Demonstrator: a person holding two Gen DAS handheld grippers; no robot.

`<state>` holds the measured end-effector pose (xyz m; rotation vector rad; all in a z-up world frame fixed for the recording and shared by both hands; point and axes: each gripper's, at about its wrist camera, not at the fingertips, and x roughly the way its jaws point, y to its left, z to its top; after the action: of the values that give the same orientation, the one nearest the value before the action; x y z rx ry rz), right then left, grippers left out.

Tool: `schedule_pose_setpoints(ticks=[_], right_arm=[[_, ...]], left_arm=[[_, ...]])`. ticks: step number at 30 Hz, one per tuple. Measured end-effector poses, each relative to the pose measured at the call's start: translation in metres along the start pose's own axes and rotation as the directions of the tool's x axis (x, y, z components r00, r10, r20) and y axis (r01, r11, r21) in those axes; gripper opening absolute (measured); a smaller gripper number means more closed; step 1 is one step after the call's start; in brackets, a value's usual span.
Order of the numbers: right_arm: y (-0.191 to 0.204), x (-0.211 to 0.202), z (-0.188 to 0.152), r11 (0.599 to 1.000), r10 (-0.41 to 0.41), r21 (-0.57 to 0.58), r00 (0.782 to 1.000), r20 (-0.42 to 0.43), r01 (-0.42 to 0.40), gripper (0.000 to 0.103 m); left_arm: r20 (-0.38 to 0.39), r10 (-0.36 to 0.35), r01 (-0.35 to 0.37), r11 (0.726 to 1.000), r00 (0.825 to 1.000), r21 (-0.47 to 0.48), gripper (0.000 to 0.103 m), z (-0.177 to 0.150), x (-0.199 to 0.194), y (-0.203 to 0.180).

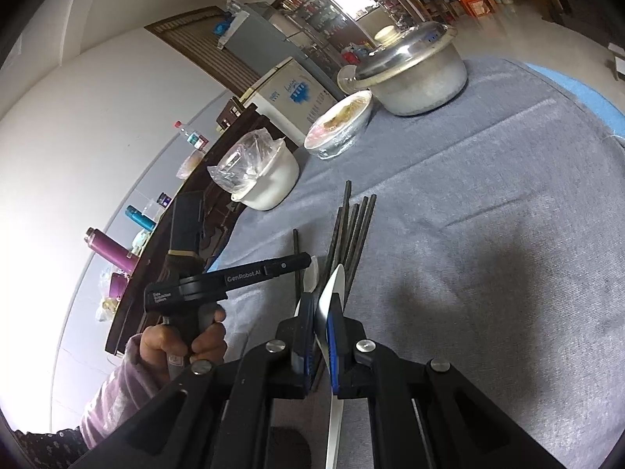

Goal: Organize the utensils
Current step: 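Grasp the other white spoon with the left gripper while the right gripper holds its spoon, then lower both spoons into the dark utensil holder and open both grippers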

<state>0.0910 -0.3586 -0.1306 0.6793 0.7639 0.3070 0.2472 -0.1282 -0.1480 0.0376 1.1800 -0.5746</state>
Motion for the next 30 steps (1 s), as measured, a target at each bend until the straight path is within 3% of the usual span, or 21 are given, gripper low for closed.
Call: schedule_pose_setpoints(ticks=[2,3,4,9,10,12,16,22,25,30], right_arm=[[-0.001,0.002,-0.002,1.0,-0.001,0.006,1.0,-0.003,0.001,0.007],[-0.002,0.003,-0.003,1.0,0.0,0.012,1.0,-0.006,0.0,0.007],[-0.003,0.004,-0.003,1.0,0.001,0.018,1.0,-0.008,-0.001,0.007],[-0.006,0.008,-0.004,1.0,-0.015,0.015,1.0,-0.022,0.015,0.007],[-0.006,0.008,-0.004,1.0,-0.018,0.014,1.0,-0.023,0.018,0.007],[-0.007,0.007,-0.004,1.0,-0.025,0.01,0.999,-0.021,0.026,0.007],[-0.003,0.005,-0.003,0.999,-0.047,-0.012,0.999,-0.012,0.047,0.007],[0.024,-0.006,-0.004,0.996,-0.031,-0.085,0.999,0.035,0.033,0.007],[0.045,-0.014,-0.007,0.992,0.042,-0.119,0.997,0.071,-0.034,0.007],[0.075,-0.023,-0.017,0.979,0.152,-0.153,0.98,0.129,-0.132,0.007]], left_arm=[[-0.029,0.001,0.0,1.0,1.0,0.003,0.034,-0.001,0.005,-0.001],[-0.03,0.009,-0.009,1.0,1.0,0.013,0.056,-0.003,0.006,-0.002],[-0.023,0.025,-0.025,0.999,0.999,0.032,0.062,-0.005,0.008,-0.004],[-0.023,0.035,-0.034,0.998,0.999,0.05,0.06,-0.008,0.02,-0.004],[0.003,0.036,-0.036,0.998,0.999,0.058,0.045,-0.008,0.019,-0.004],[0.002,0.036,-0.036,0.998,0.999,0.056,0.03,-0.006,0.019,0.0],[0.016,0.036,-0.037,0.998,0.999,0.046,0.029,-0.005,0.013,0.007],[0.129,0.022,-0.027,0.999,0.991,0.037,0.029,-0.012,-0.03,0.0],[0.229,-0.009,0.003,1.0,0.974,0.027,0.029,-0.019,-0.072,-0.005],[0.407,-0.067,0.08,0.997,0.911,-0.014,0.029,-0.043,-0.146,-0.011]])
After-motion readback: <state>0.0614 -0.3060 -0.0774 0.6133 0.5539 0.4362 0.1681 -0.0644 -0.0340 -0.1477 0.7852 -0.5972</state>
